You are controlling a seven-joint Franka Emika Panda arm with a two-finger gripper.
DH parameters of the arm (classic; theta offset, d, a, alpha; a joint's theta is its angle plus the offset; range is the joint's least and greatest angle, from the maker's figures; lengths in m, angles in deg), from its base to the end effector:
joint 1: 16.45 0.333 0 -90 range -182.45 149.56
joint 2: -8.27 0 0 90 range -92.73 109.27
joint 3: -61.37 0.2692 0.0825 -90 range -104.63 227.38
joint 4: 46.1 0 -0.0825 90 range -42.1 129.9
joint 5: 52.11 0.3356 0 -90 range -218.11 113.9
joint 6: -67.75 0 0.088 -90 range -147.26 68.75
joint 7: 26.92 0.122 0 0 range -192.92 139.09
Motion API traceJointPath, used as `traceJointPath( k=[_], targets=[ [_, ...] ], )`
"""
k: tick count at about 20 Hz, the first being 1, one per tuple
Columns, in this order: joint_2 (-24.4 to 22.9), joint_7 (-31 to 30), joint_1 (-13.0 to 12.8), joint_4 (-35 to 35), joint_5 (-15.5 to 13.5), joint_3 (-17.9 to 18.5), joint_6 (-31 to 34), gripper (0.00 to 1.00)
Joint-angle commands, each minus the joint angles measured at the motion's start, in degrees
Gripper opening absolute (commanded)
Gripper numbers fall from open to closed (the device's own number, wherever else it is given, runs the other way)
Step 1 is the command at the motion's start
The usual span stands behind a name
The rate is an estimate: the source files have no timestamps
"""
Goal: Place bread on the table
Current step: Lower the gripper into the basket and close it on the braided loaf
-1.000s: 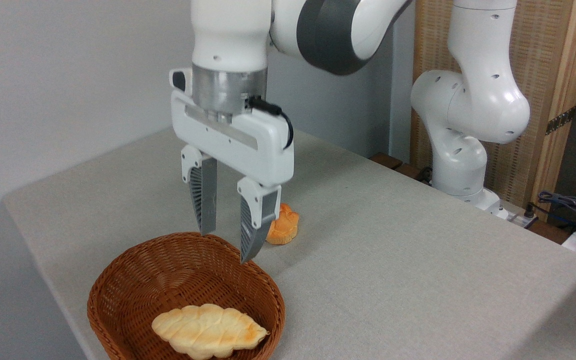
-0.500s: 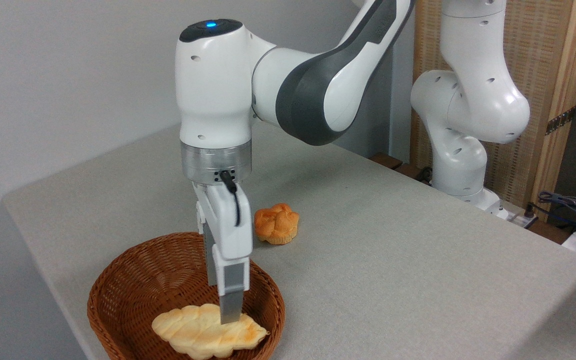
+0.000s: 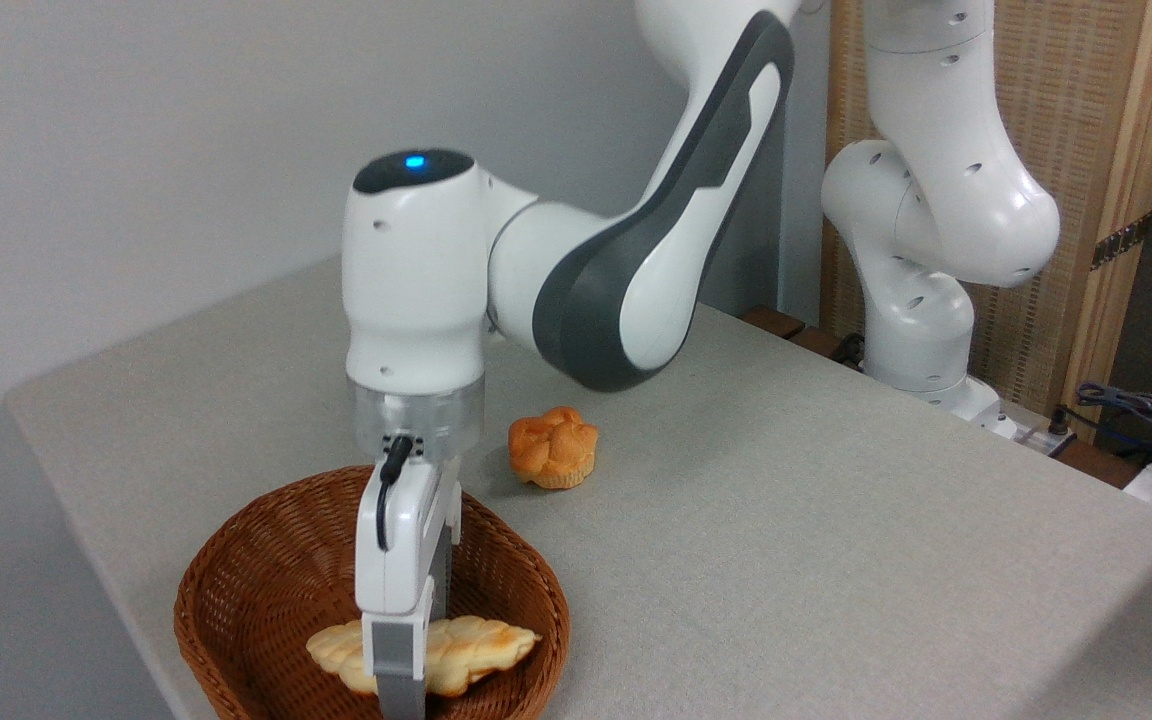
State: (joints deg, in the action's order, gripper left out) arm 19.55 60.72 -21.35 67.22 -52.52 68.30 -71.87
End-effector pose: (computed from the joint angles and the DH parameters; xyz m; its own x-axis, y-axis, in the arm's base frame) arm 0.5729 0.0182 0.3640 0.0769 -0.9970 -0.0070 -0.9626 -0.0724 -0.2611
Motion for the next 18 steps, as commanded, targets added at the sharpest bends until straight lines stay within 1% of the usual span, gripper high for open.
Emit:
traceJointPath(
  k=[1, 3, 4, 5, 6, 10, 12, 14, 15, 18],
  targets=[
    [3.04, 1.13, -0.02, -0.65, 0.5, 0.02, -2.59, 0.87],
    [3.04, 1.31, -0.02, -0.65, 0.5, -0.33, -2.59, 0.55],
    [3.04, 1.48, -0.02, -0.65, 0.41, -1.03, -2.5, 0.42],
    [3.04, 1.49, -0.02, -0.65, 0.5, -1.21, -2.5, 0.35],
    [3.04, 1.49, -0.02, -0.74, 0.5, -1.3, -2.5, 0.32],
    [2.69, 1.31, -0.02, -0.91, 0.41, -1.39, -1.97, 0.32],
    [2.08, 0.96, -0.02, -1.96, -0.38, -1.39, 0.47, 0.32],
    [1.81, 0.96, -0.02, -3.54, -0.29, -1.39, 4.69, 0.31],
    [1.81, 0.96, -0.02, -4.33, -0.38, -1.3, 5.66, 0.29],
    [1.81, 0.96, 0.16, -5.66, -0.38, -0.69, 5.85, 0.25]
  ],
)
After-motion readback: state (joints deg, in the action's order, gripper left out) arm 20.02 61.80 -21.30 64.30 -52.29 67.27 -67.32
